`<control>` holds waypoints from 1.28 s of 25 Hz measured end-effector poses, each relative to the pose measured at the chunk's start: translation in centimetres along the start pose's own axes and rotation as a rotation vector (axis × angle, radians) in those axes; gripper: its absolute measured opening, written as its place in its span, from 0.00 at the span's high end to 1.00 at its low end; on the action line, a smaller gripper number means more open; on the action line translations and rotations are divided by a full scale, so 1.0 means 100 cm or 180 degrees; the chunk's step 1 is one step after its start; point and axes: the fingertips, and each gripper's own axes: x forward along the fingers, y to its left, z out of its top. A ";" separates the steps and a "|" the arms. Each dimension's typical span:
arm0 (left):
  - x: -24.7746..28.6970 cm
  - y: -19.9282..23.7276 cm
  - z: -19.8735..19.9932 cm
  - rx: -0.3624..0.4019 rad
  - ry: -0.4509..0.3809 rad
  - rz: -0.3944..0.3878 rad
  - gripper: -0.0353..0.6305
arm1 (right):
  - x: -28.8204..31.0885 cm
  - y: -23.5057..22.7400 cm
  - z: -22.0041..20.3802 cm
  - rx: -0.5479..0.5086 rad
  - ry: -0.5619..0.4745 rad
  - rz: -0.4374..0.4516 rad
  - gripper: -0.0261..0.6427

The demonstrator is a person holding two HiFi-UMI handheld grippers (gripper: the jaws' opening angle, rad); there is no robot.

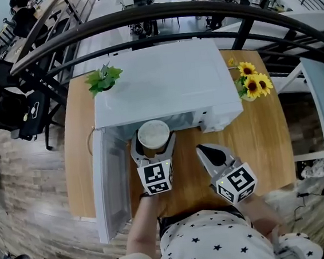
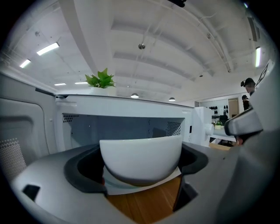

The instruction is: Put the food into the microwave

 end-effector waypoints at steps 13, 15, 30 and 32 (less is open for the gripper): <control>0.045 0.016 -0.025 -0.0044 0.0225 -0.0017 0.21 | 0.016 -0.011 -0.010 0.0055 0.0114 -0.0078 0.95; 0.052 0.017 -0.027 -0.0003 0.0257 -0.0026 0.21 | 0.017 -0.012 -0.011 0.0064 0.0124 -0.0083 0.95; 0.088 0.025 -0.057 0.0007 0.0530 0.0005 0.21 | 0.024 -0.019 -0.016 0.0109 0.0188 -0.0127 0.95; 0.093 0.024 -0.057 0.0069 0.0551 -0.0009 0.21 | 0.025 -0.019 -0.016 0.0113 0.0192 -0.0123 0.95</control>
